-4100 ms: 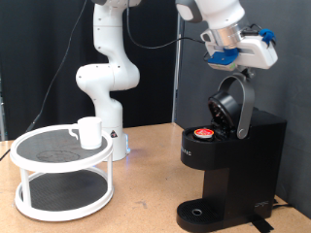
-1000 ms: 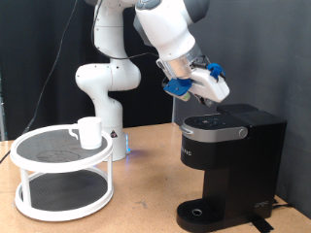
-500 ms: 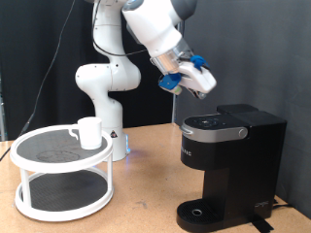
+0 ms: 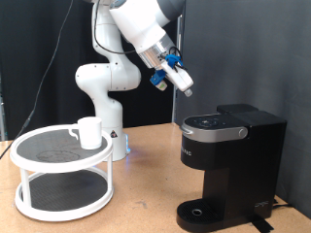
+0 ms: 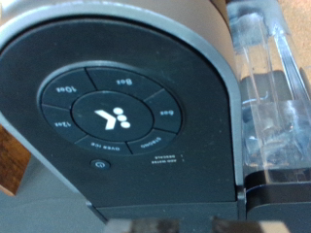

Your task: Make a cup of coffee with the keurig machine

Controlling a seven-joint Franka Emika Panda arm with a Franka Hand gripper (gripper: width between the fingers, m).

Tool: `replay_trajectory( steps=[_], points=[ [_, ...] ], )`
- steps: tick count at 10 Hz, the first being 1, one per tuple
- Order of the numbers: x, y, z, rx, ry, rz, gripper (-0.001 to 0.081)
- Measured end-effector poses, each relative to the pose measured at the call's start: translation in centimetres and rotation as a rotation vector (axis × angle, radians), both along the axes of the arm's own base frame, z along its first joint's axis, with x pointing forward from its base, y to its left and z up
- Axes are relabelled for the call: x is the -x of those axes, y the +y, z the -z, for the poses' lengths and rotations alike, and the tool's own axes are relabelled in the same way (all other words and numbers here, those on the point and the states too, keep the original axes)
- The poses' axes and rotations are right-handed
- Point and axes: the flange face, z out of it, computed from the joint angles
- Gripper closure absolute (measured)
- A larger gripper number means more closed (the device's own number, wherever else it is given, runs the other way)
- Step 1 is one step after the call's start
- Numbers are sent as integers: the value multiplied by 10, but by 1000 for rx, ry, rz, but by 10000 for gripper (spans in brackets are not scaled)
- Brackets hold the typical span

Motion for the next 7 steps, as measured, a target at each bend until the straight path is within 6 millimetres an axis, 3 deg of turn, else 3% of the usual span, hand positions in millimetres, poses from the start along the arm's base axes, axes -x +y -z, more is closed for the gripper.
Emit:
replay_trajectory(
  steps=[7],
  points=[
    [65, -52, 1, -121, 37, 39, 806]
  ],
)
